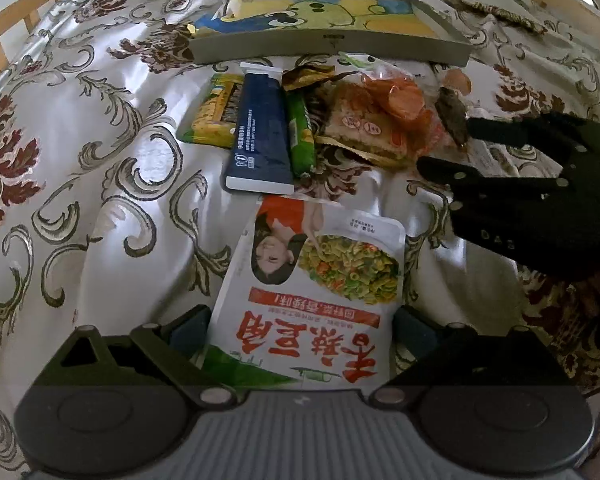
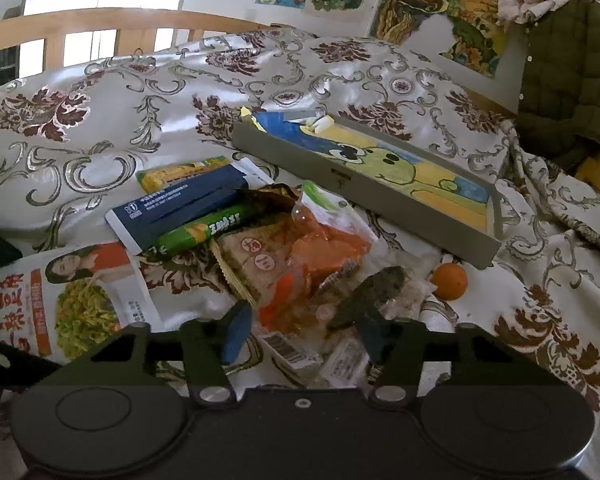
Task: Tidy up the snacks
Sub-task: 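Move the left tool down toward the white-and-green noodle packet, then close the left tool on the noodle packet's edge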
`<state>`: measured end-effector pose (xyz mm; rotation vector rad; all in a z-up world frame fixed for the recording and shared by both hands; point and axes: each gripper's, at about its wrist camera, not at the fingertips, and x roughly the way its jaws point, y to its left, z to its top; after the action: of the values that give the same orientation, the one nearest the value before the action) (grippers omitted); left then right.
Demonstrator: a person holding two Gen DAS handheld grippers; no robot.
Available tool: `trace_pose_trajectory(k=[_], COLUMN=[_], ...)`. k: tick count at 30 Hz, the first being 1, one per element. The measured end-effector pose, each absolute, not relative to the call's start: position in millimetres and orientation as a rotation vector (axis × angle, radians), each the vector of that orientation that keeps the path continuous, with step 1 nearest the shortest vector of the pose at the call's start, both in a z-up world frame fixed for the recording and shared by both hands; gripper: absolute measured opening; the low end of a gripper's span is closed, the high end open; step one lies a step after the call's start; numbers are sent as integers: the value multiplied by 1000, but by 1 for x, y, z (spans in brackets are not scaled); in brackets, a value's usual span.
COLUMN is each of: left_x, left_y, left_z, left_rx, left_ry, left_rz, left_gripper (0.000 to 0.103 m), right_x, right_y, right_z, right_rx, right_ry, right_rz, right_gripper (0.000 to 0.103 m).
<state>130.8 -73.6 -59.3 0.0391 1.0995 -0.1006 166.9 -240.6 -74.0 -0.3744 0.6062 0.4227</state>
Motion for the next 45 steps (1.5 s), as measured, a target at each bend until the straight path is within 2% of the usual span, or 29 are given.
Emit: trace_pose_trajectory(k=[1,6,8,10,12,14,17,19,20,21,22,23,25,29,31,34,38,39,41,42,43,45], left_x=[131,128,128,129,129,128,127,126,127,127,128,128,128,128,127,127,125,124,123,122,121,122], left_y=[-73,-67,-67,-68,-70,-70,-69,-66,-65,-63,-61,-60,-61,-61,-60,-59,-57,-56,-55,-54,-53,-51], left_z=[-59,-57,-57,-56,-55,-53,-50,-49,-49,-49,-50,-50,-50,-50,-50,-50,-48,-48,-48,-48,-48,-49], left_rx=[31,-12,-24,-32,-42,-53,-57,-57,-58,-71,-87,-92,-86,-79,-84,-88,-103,-105,-110,-113,-119,-128], left_ry=[1099,1095,1092,1089,1085,1080,1080,1077,1075,1077,1082,1084,1083,1079,1078,1076,1075,1076,1080,1083,1086,1095], left_rz=[-101,-102,-103,-104,-106,-118,-126,-113,-107,-102,-101,-102,-100,-100,-101,-106,-112,-114,-118,-120,-122,-125], left_gripper=[99,98,98,98,98,87,84,67,67,67,67,67,67,68,68,66,65,65,65,65,65,68], right_x=[166,164,165,170,178,186,193,199,202,204,204,204,201,195,196,196,187,184,179,177,176,175], right_y=[-242,-251,-254,-259,-260,-254,-245,-242,-240,-239,-239,-238,-238,-234,-237,-244,-244,-243,-242,-244,-245,-248], right_z=[-73,-69,-70,-70,-69,-69,-72,-76,-77,-77,-76,-75,-75,-78,-77,-76,-77,-77,-76,-74,-73,-70], right_rx=[-371,-337,-336,-286,-238,-233,-257,-255,-246,-236,-226,-218,-211,-223,-200,-148,-139,-143,-146,-136,-128,-114], right_ry=[608,615,613,618,611,598,603,616,621,628,632,638,654,660,667,700,736,743,753,750,750,755], right_rz=[417,386,350,363,374,386,396,393,393,392,395,402,429,441,438,452,503,512,512,506,499,482], right_gripper=[43,39,46,63,70,70,70,71,70,65,52,43,31,25,10,1,0,2,17,33,43,51])
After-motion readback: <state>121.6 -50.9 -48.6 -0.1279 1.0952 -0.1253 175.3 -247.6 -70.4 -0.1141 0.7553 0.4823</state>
